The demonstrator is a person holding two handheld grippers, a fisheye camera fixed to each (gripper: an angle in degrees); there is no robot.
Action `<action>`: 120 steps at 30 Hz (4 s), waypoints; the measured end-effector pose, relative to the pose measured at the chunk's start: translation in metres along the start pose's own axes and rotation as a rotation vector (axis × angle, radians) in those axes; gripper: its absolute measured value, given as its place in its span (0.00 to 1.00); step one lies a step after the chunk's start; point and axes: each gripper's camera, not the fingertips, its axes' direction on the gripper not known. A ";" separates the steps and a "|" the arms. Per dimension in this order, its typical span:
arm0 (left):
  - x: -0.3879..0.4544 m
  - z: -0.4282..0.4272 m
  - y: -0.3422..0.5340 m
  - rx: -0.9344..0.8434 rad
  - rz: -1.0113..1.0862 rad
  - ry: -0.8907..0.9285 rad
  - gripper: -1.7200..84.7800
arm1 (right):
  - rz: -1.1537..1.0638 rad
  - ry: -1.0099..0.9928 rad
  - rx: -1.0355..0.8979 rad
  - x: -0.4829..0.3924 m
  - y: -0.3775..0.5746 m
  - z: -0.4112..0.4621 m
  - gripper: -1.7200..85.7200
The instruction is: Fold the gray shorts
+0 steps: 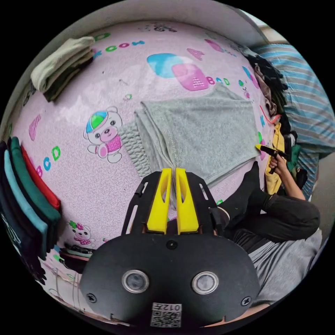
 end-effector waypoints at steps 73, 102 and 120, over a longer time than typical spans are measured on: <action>0.251 -0.142 0.086 -0.196 0.495 -0.313 0.02 | 0.043 -0.012 -0.222 0.043 0.031 -0.055 0.09; 0.537 -0.077 0.009 0.093 0.765 0.080 0.03 | -0.045 0.059 0.045 0.033 -0.103 -0.044 0.07; 0.588 -0.085 0.080 0.201 0.796 0.065 0.04 | 0.033 -0.104 -0.031 0.090 -0.080 -0.051 0.08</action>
